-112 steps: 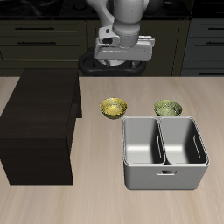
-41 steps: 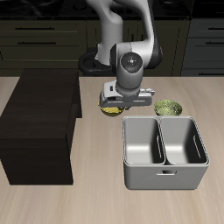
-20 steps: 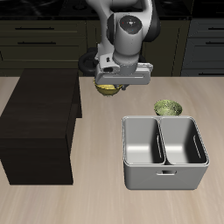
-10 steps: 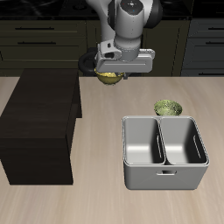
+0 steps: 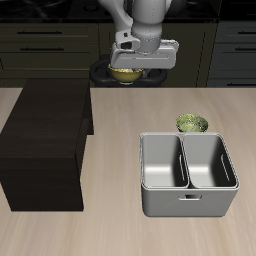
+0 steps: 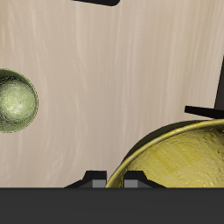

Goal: Place the yellow bowl on top of the shelf

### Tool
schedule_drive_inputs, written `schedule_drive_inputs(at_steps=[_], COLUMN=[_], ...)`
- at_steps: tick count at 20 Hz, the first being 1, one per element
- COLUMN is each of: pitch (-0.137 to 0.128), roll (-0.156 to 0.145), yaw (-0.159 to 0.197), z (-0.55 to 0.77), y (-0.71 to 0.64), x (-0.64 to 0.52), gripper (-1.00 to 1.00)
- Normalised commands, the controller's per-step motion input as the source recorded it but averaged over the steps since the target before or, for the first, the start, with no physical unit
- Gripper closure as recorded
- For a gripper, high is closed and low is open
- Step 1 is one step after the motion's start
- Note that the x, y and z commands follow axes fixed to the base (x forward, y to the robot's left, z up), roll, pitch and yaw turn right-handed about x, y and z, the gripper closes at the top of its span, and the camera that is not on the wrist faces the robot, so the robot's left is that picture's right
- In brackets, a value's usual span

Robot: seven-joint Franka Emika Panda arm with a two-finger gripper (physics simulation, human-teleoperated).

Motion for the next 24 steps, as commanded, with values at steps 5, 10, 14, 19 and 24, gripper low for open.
schedule_drive_inputs(at_steps=[5,10,14,19,24], pitch=[-0.039,-0.045,-0.035,-0.041,-0.013], roll=[-0.009,-0.01,-0.007,-0.016,0.002], yaw=[-0.002,-0.003,-0.014,-0.016,-0.005], z=[0.28,0.34,0.28,0.26,0.17], y=[-0.06,-0.05,-0.06,-0.04,0.0], x=[-0.07,-0.08,-0.06,-0.07,-0.03], gripper=[1.0,1.0,1.0,1.0,1.0])
